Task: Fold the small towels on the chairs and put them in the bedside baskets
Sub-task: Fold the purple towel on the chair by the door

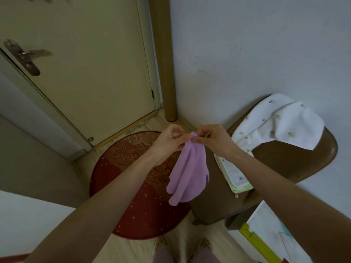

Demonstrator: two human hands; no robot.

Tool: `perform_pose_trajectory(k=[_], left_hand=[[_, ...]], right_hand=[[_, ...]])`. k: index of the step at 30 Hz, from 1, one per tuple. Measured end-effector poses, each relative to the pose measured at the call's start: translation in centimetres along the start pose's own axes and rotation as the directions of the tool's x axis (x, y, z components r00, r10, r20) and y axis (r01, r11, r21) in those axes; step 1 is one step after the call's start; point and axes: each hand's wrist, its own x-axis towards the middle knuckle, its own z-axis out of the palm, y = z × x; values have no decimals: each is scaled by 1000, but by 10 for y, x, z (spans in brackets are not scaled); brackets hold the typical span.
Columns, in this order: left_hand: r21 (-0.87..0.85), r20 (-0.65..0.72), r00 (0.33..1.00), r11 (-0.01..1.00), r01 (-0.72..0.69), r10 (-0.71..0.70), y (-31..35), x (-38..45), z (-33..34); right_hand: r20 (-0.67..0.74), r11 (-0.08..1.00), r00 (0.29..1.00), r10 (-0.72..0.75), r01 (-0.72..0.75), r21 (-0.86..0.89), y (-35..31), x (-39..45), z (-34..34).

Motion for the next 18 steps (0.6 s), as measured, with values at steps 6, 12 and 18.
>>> perform_pose_trajectory(k=[6, 12, 18], left_hand=[[402, 67, 992, 907, -124, 106, -15, 6, 8], [509, 218, 932, 780, -362, 290, -29, 11, 17], [546, 269, 896, 710, -444, 354, -19, 21, 20]], right_hand=[[-75, 986, 996, 46, -33, 165, 8, -6, -3], [-178, 919, 975, 133, -54, 390, 13, -3, -10], [-302, 955, 939, 163, -73, 289, 18, 0, -13]])
